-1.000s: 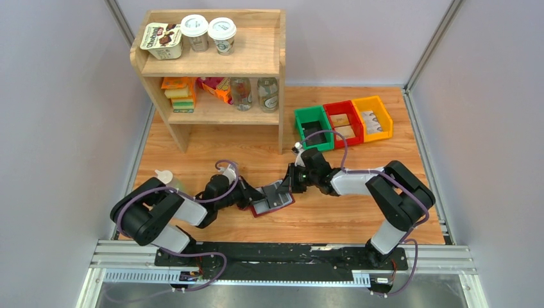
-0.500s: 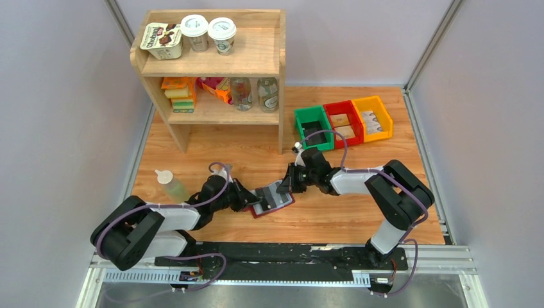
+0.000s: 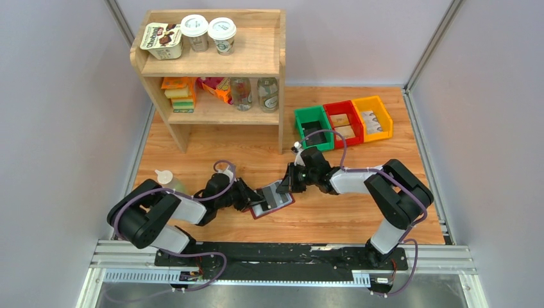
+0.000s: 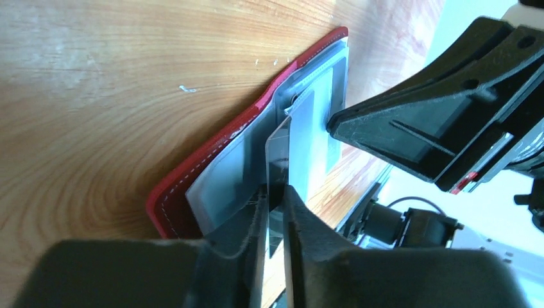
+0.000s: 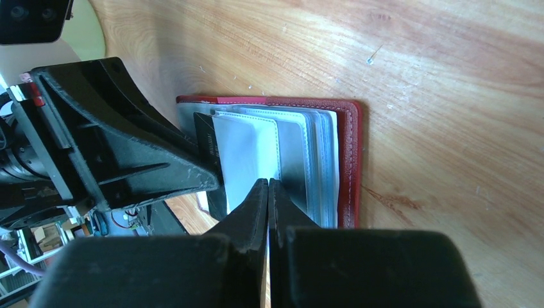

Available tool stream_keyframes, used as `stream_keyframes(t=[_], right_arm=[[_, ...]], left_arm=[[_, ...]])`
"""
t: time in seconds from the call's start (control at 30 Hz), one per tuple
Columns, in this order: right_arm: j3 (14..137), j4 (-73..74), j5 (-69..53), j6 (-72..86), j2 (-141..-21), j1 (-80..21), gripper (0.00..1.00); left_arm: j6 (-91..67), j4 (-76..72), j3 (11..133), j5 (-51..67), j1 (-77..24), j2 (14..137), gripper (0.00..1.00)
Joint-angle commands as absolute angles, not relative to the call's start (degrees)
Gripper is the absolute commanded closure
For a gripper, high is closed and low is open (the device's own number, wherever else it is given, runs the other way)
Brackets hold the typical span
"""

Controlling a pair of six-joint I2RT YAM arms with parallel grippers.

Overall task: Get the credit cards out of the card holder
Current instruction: Remove the credit card from the card holder.

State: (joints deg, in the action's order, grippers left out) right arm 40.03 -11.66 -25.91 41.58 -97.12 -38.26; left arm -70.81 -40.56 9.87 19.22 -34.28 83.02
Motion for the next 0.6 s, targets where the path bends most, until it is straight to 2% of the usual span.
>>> stream_keyframes(t=[0.0, 0.03, 0.17, 0.3, 0.57], right_arm=[[38.1, -3.3, -18.5, 37.2, -100.3, -37.0, 1.00], [38.1, -3.3, -18.4, 37.2, -100.1, -36.9, 1.00], [37.4, -3.3, -17.8, 37.1, -99.9, -36.0, 1.00], [36.7, -3.2, -17.4, 37.2, -99.6, -34.9, 1.00], [37.3, -2.3, -17.5, 36.1, -98.1, -34.4, 1.00]], left_arm=[[-70.8, -41.7, 9.8, 18.9, -33.8, 83.8, 0.86], [-70.8, -41.3, 9.8, 18.5, -33.7, 83.0, 0.92], [-69.6, -37.3, 9.6, 17.8, -33.3, 79.4, 1.00], [-68.1, -31.8, 10.0, 16.6, -33.1, 75.2, 1.00], [-60.3, -11.2, 13.8, 11.5, -33.1, 61.9, 1.00]])
